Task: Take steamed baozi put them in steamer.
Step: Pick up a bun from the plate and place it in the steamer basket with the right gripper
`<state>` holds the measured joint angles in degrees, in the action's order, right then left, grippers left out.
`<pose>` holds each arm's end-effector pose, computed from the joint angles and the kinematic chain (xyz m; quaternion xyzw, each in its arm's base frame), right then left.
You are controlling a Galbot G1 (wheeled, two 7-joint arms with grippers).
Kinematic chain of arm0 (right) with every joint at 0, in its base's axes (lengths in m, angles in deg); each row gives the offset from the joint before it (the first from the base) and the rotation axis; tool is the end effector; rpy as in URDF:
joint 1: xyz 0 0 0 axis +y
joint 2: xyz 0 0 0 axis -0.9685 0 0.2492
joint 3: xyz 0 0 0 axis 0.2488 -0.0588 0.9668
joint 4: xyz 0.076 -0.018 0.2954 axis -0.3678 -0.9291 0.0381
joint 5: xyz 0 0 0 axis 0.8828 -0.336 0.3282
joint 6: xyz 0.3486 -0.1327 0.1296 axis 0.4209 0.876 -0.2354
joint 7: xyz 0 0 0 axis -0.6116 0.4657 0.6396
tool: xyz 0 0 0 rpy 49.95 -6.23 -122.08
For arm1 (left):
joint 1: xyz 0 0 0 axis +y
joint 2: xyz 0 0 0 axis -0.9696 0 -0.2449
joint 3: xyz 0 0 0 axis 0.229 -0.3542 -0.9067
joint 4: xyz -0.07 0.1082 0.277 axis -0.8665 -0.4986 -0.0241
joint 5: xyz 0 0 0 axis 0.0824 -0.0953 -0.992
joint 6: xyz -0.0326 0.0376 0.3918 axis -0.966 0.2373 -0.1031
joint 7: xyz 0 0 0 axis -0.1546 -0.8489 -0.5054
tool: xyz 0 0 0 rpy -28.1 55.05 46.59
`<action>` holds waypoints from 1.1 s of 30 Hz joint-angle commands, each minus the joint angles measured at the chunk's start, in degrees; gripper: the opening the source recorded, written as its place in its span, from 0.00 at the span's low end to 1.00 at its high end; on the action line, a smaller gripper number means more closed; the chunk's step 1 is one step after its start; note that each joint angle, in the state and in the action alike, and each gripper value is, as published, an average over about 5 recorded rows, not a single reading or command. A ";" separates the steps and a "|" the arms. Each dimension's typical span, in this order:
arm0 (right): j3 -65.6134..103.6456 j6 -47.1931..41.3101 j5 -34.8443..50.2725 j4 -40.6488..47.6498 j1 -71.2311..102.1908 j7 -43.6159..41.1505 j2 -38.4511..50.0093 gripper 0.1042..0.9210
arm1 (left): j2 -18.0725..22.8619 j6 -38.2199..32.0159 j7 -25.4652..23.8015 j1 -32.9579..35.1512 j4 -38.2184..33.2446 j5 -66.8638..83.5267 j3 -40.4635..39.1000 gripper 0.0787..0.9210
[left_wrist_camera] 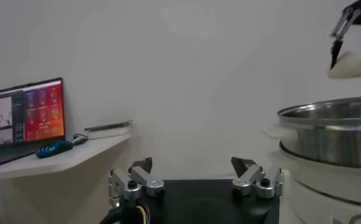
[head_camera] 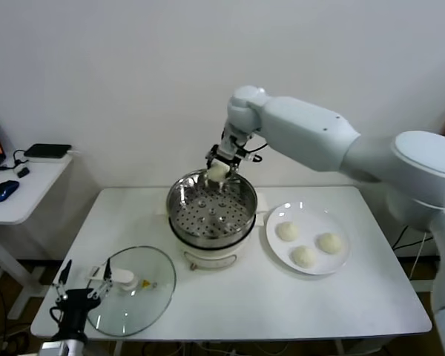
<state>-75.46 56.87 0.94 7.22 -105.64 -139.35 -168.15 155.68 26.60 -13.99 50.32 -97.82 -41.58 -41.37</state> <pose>0.6029 0.2091 -0.0231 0.5895 -0.2109 0.7797 0.0062 0.2002 0.1089 -0.3049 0.0796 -0.9929 -0.0873 0.0161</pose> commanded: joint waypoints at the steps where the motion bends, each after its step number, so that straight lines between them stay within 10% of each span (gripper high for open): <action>1: 2.61 6.73 -12.00 5.93 4.96 0.81 -5.66 0.63 | -0.13 -0.03 -0.02 -0.06 0.24 0.05 0.02 0.88; 33: 13.01 11.81 -34.70 10.23 14.14 6.16 -6.76 0.65 | -0.57 0.50 -0.16 -1.20 1.15 -0.18 -0.18 0.88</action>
<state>-63.56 68.09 -30.54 16.84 -92.55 -133.52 -174.64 155.11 27.05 -14.13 49.15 -96.69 -41.69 -41.54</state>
